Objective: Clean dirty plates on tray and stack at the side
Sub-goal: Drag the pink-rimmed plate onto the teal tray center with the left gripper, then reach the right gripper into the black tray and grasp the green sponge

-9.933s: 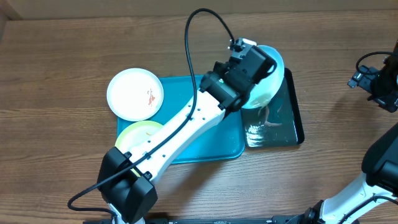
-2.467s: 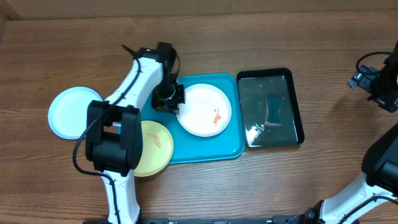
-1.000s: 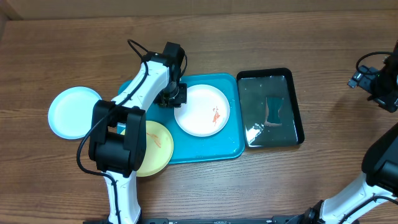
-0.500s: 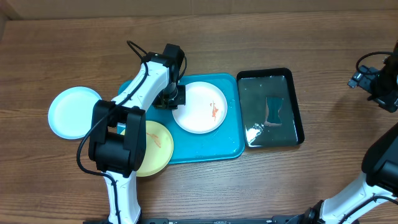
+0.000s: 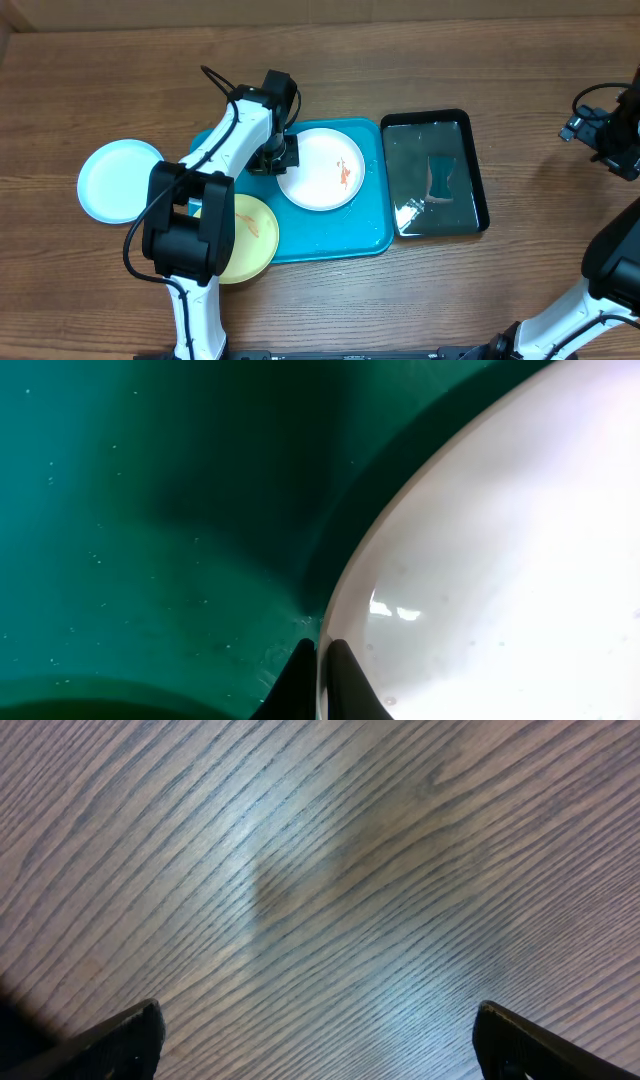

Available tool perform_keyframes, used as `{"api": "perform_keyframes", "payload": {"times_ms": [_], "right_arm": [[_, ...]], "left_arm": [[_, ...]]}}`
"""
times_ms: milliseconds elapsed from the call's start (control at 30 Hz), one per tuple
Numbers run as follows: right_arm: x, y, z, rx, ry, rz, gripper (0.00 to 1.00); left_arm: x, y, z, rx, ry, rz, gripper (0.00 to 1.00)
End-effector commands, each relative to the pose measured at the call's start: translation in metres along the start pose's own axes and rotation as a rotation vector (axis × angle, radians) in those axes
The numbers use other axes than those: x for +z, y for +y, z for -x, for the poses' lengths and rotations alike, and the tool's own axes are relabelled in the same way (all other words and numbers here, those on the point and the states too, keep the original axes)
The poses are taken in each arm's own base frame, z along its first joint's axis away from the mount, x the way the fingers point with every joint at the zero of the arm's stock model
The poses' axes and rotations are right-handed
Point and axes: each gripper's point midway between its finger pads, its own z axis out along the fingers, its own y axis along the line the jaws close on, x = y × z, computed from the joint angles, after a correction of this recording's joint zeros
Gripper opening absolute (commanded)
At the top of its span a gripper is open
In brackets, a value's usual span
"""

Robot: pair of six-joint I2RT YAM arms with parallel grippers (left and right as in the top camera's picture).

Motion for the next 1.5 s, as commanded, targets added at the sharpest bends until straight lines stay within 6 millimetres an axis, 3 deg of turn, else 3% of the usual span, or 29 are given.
{"api": "perform_keyframes", "payload": {"times_ms": [0, 200, 333, 433, 467, 567, 633, 800, 933, 1100, 1267, 1467], "right_arm": [[-0.014, 0.001, 0.008, 0.001, -0.047, 0.010, 1.00], [-0.016, 0.023, 0.024, -0.002, -0.109, 0.127, 1.00], [-0.027, 0.065, -0.011, -0.007, 0.055, 0.393, 1.00], [-0.035, 0.077, -0.027, 0.003, 0.131, 0.480, 1.00], [-0.039, 0.084, -0.032, 0.006, 0.156, 0.524, 0.98], [-0.049, 0.104, -0.051, -0.081, 0.212, 0.603, 0.76], [-0.050, 0.113, -0.069, -0.140, 0.257, 0.589, 0.68], [-0.049, 0.130, -0.118, -0.274, 0.374, 0.436, 0.68], [-0.045, 0.135, -0.146, -0.394, 0.399, 0.260, 0.72], [-0.034, 0.142, -0.163, -0.486, 0.353, 0.084, 0.73], [-0.014, 0.165, -0.180, -0.576, 0.311, 0.088, 0.73], [0.013, 0.185, -0.186, -0.620, 0.236, 0.129, 0.72]], "left_arm": [[0.007, 0.017, -0.006, -0.034, 0.010, 0.071, 0.04], [0.006, 0.025, -0.009, -0.058, 0.037, 0.061, 0.04], [0.004, 0.019, -0.014, -0.046, 0.077, -0.021, 0.04], [0.002, 0.017, -0.012, -0.038, 0.070, -0.044, 0.04], [0.002, 0.017, -0.011, -0.036, 0.067, -0.045, 0.04], [0.002, 0.016, -0.009, -0.034, 0.057, -0.049, 0.04], [0.002, 0.015, -0.006, -0.033, 0.045, -0.053, 0.04], [0.002, 0.013, -0.001, -0.033, 0.025, -0.060, 0.04], [0.002, 0.013, 0.000, -0.032, 0.022, -0.061, 0.04], [0.002, 0.012, 0.001, -0.025, 0.018, -0.063, 0.04], [0.002, 0.012, 0.002, -0.025, 0.014, -0.064, 0.04], [0.002, 0.012, 0.002, -0.025, 0.014, -0.065, 0.04]]}}
